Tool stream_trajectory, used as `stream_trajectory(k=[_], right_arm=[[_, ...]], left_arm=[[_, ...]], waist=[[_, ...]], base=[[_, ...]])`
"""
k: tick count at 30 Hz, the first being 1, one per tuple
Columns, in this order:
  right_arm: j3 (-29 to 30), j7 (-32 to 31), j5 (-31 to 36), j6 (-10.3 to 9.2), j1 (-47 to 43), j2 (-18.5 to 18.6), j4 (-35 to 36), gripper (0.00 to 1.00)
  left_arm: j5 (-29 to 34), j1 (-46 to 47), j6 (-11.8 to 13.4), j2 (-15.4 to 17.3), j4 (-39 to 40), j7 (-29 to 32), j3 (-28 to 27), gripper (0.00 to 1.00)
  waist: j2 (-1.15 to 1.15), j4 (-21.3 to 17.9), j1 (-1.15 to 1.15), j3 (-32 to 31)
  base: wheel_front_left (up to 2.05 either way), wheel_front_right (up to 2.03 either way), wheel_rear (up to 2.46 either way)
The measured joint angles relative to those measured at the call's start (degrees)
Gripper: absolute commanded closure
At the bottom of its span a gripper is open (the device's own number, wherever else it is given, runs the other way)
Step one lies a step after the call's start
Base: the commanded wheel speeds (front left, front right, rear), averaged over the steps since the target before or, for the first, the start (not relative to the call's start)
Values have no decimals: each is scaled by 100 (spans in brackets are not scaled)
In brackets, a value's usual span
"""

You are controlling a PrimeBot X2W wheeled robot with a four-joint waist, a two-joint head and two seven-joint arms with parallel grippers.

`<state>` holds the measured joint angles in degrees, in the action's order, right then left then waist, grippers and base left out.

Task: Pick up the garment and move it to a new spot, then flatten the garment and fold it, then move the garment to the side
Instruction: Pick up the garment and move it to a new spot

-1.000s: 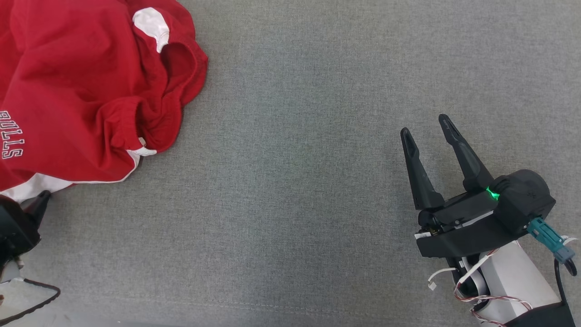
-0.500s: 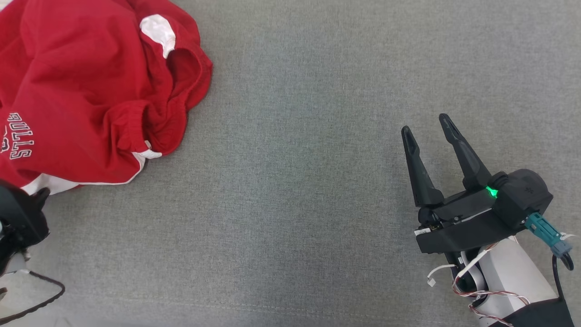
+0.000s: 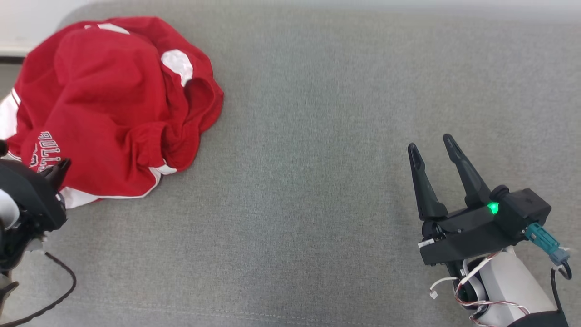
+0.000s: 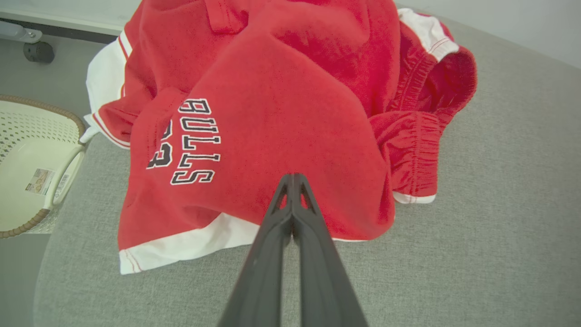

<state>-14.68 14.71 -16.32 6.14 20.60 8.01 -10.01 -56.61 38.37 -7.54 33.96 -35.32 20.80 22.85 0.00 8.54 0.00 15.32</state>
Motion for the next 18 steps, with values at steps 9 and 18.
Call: stream_trajectory(k=[9,18], right_arm=[[30,0,-153,29,-296,-102,-78,0],[93,0,-199,45,-634,-125,-29,0]], left_arm=[[-274,-136,0,204,711,-301,257,100],[-411,-539,0,270,1296,-675,401,0]], waist=[[0,-64,-1,-538],[0,-279,-1,-934]], base=[[0,0,0],[0,0,0]])
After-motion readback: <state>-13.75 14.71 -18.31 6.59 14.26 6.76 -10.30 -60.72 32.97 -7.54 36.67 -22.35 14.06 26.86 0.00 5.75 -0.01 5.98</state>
